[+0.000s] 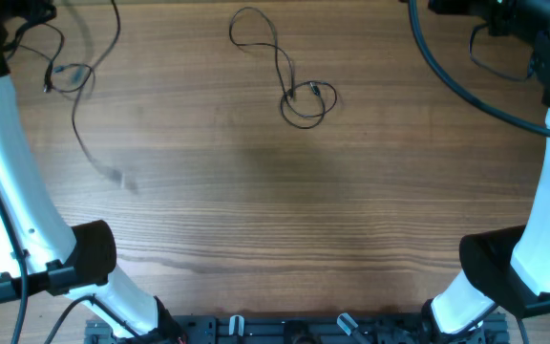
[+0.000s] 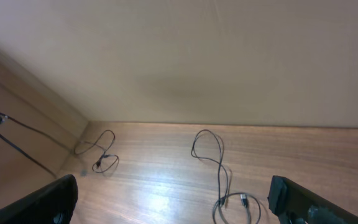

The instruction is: Untangle cables

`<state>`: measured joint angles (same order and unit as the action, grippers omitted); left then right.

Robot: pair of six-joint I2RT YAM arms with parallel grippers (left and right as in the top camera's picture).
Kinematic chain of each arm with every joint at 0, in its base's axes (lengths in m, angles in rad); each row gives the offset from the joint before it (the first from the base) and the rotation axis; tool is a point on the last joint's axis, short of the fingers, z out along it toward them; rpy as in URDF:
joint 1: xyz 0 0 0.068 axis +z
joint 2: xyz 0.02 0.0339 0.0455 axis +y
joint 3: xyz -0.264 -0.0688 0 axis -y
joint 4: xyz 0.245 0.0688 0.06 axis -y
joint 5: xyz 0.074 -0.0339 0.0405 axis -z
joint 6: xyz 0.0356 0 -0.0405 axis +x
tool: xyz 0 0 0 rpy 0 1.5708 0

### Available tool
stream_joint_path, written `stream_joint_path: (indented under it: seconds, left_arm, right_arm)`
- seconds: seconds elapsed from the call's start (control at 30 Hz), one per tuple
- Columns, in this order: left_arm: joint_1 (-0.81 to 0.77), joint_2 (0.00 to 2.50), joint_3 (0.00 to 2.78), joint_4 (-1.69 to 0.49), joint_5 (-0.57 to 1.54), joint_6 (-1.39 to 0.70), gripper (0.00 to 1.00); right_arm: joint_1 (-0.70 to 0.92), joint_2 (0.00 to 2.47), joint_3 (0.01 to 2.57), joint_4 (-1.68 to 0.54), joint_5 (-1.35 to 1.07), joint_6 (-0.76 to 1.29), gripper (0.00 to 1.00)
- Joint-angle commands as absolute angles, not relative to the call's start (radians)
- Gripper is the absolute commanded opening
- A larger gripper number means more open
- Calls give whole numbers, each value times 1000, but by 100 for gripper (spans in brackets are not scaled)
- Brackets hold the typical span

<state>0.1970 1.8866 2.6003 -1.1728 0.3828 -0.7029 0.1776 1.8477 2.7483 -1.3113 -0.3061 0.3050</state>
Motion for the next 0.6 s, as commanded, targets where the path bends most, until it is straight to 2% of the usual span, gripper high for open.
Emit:
stream_joint_path:
  seconds: [0.0,0.17,0.57]
  left_arm:
    - [194,1882,2603,-1221,435,-623,4]
    - [244,1898,2603,-1322,342,-606,4]
    - [439,1976,2603,-1404,334,-645,4]
  right_arm:
    - [177,1862,2747,-1341,-315,292,100]
    - [177,1862,2747,-1352,-315,292,100]
    - [177,1867,2747,-1358,-320,318,100]
